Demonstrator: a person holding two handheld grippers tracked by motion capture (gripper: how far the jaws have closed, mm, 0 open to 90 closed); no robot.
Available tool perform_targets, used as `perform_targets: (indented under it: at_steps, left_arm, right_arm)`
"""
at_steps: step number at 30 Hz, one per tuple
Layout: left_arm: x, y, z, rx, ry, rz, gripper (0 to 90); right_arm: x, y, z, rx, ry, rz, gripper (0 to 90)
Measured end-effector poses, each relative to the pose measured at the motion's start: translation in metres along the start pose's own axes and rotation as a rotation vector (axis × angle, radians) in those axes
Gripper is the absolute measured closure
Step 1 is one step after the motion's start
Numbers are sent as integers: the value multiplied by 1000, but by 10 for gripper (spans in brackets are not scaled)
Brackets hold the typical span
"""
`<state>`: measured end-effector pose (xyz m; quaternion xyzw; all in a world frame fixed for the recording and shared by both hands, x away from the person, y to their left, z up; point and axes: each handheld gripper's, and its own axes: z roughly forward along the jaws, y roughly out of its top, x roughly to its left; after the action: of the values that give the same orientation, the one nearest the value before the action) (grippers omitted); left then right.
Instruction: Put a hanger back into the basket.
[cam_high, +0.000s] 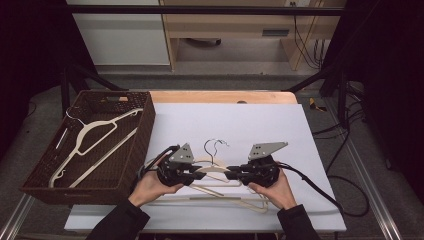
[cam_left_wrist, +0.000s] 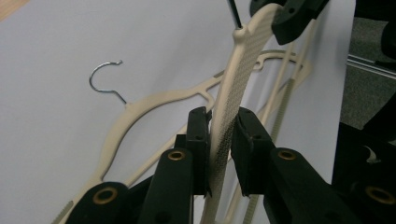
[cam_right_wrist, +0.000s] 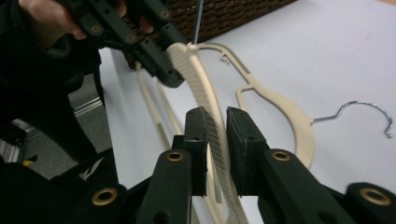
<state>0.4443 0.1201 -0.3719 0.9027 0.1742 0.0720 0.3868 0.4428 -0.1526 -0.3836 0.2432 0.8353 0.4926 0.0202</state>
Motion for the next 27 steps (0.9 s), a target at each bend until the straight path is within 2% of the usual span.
perform_targets:
  at_steps: [2, 5, 6, 7, 9, 12, 16, 18, 27]
  left_arm:
    - [-1, 0, -1, 11, 0, 8, 797]
    - [-7, 0, -1, 6, -8, -5, 826]
    - [-9, -1, -1, 18, -23, -3, 840]
    - [-11, -1, 1, -7, -30, -35, 848]
    - [-14, -1, 1, -15, -30, -40, 860]
    - [-17, -1, 0, -29, -27, -57, 862]
    - [-17, -2, -4, -36, 8, -78, 863]
    - [-15, -2, -7, -47, 24, -95, 863]
    - [-11, 3, -29, -96, 102, -151, 862]
  right_arm:
    - [0, 0, 0, -15, -17, -5, 733]
    - [1, 0, 0, -32, -48, -18, 671]
    - [1, 0, 0, -36, -64, -29, 648]
    - [1, 0, 0, -38, -75, -34, 633]
    - [2, -1, -1, -45, -102, -54, 614]
    - [3, -1, -3, -52, -113, -62, 588]
    - [5, -2, -13, -83, -159, -85, 501]
    - [4, -4, -20, -99, -184, -81, 464]
    - [-7, -24, -49, -176, -301, -13, 283]
